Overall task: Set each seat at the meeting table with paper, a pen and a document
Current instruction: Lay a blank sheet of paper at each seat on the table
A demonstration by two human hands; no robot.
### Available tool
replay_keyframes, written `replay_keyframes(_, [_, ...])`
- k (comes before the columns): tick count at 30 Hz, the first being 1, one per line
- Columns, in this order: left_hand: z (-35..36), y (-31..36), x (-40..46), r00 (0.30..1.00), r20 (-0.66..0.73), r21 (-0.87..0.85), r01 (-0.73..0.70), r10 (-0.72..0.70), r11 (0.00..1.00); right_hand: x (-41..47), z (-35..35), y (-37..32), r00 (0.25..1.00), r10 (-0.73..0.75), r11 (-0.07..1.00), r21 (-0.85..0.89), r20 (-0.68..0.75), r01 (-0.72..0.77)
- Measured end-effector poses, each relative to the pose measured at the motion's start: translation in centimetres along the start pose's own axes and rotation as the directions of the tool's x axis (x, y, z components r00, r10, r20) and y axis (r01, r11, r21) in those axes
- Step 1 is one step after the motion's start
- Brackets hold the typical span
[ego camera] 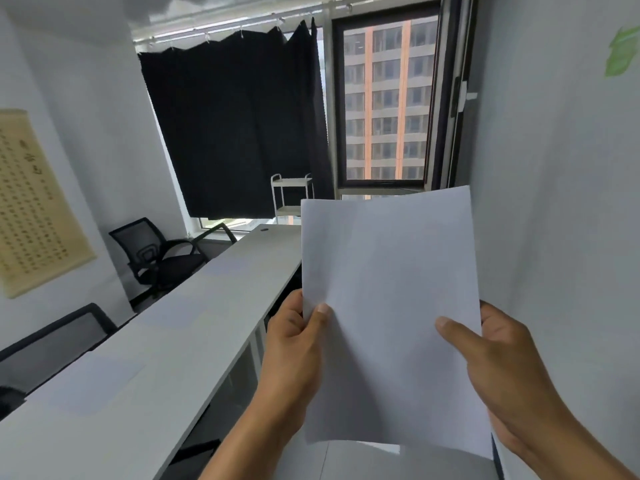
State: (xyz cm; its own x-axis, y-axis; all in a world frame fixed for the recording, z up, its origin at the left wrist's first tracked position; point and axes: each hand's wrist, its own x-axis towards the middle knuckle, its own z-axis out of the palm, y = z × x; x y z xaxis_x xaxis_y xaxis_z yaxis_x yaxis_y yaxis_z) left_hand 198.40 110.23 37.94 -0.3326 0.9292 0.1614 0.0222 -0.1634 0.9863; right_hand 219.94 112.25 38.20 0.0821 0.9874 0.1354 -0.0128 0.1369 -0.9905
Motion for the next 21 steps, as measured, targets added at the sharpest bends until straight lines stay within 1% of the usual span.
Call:
replay_keyframes(4, [1.8,0.4,4.3,0.995,-0.101,0.01,-0.014,0.015,1.0,7.5,0.5,-0.1,0.994,0.01,1.0,0.015,0.107,-0.012])
replay_keyframes(9, [1.0,-0.2,8.8,0.974,-0.226,0.084,-0.003,0.022,0.996,14.8,3.9,1.5,0.965,0.056,0.998,0.005,0.257,-0.059])
replay_keyframes(13, [-1.5,-1.3,11.8,0.947,-0.319,0.111,0.005,0.031,0.994,19.1,8.6,3.5,0.948,0.091,0.996,-0.048,0.304,-0.08])
replay_keyframes(14, [-2.6,-1.9,12.5,0.938,-0.346,0.109,0.011,0.027,0.994,19.9,10.4,3.9,0.935,0.111,0.993,-0.069,0.337,-0.094])
replay_keyframes(16, [-4.5,-2.9,13.8,0.928,-0.372,0.098,0.024,0.014,0.995,21.1,13.2,4.5,0.925,0.141,0.988,-0.113,0.354,-0.108])
replay_keyframes(18, [-6.6,-4.1,15.6,0.908,-0.418,0.075,0.035,-0.001,0.997,22.5,16.3,5.1,0.911,0.157,0.982,-0.162,0.38,-0.102])
replay_keyframes(21, [-9.9,-6.9,19.9,0.889,-0.457,0.057,0.015,0.012,0.998,25.8,21.5,5.8,0.906,0.142,0.967,-0.249,0.398,-0.042])
